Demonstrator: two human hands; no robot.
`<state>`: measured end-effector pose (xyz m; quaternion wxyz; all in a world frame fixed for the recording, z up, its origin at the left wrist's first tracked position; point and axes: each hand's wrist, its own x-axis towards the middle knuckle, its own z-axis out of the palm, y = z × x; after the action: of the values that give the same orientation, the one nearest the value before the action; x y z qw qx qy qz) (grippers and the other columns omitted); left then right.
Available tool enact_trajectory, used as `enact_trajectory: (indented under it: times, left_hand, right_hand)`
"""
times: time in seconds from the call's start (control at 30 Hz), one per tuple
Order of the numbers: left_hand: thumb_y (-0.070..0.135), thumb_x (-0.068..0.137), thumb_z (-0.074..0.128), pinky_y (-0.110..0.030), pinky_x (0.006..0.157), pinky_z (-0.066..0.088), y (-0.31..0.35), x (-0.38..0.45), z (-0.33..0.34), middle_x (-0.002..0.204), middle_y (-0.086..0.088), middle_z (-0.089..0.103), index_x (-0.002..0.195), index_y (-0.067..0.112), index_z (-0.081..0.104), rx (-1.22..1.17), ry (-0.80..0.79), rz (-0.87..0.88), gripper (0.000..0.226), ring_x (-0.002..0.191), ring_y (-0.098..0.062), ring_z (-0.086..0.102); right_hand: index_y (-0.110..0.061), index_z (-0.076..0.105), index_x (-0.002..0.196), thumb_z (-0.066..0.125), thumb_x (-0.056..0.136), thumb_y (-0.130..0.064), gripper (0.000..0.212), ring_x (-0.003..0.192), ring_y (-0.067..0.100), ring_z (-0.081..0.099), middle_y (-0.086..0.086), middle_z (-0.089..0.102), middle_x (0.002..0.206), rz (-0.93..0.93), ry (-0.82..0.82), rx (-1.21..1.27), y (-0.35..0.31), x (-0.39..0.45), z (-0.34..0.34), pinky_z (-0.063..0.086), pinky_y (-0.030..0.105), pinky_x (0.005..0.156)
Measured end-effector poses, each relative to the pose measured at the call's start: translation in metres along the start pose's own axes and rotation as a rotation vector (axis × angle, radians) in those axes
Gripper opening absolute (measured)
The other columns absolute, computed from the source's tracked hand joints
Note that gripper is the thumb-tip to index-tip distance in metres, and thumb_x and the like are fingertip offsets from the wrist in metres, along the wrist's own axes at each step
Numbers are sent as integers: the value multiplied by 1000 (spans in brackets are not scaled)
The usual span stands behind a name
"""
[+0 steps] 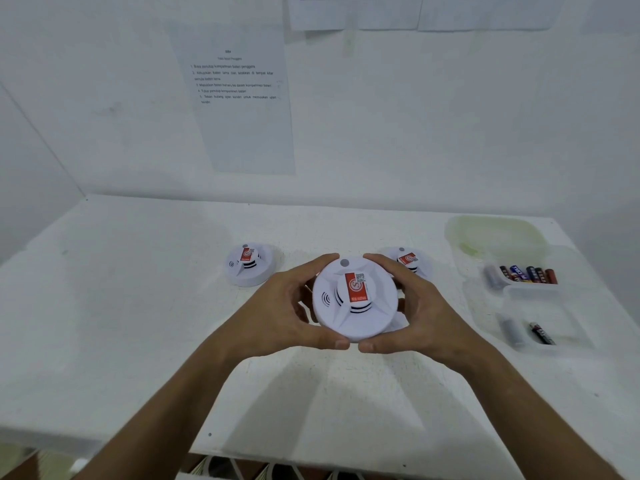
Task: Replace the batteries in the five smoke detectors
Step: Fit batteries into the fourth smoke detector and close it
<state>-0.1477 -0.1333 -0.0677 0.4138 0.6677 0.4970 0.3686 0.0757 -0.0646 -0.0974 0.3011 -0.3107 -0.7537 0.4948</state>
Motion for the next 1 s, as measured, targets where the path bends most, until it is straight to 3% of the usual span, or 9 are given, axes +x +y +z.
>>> enact_trajectory:
  times: [0.17, 0.43, 1.0]
  left_hand:
    - [22, 66, 89, -53, 77, 56, 2, 0, -2, 120, 6, 65, 134, 41, 48, 33, 3, 1, 82, 101, -33, 61]
    - [25, 66, 90, -50, 74, 56, 2, 0, 0, 117, 7, 66, 134, 44, 48, 61, 11, -3, 82, 95, -33, 61]
    - [32, 67, 88, -38, 76, 60, -3, -4, 1, 116, 13, 66, 136, 41, 47, 110, 14, -9, 81, 94, -25, 64]
  right_hand:
    - [-36, 45, 139, 92, 49, -39, 101, 123, 12, 55, -10, 55, 136, -2, 19, -21, -1, 0, 0, 56, 28, 92]
    - [-41, 44, 140, 94, 47, -42, 105, 123, 12, 55, -8, 53, 140, 8, 20, -37, 0, -3, -1, 55, 35, 96]
    - [-37, 46, 140, 92, 48, -41, 103, 118, 12, 55, -7, 54, 135, 22, 19, -41, 0, -6, 2, 55, 31, 91]
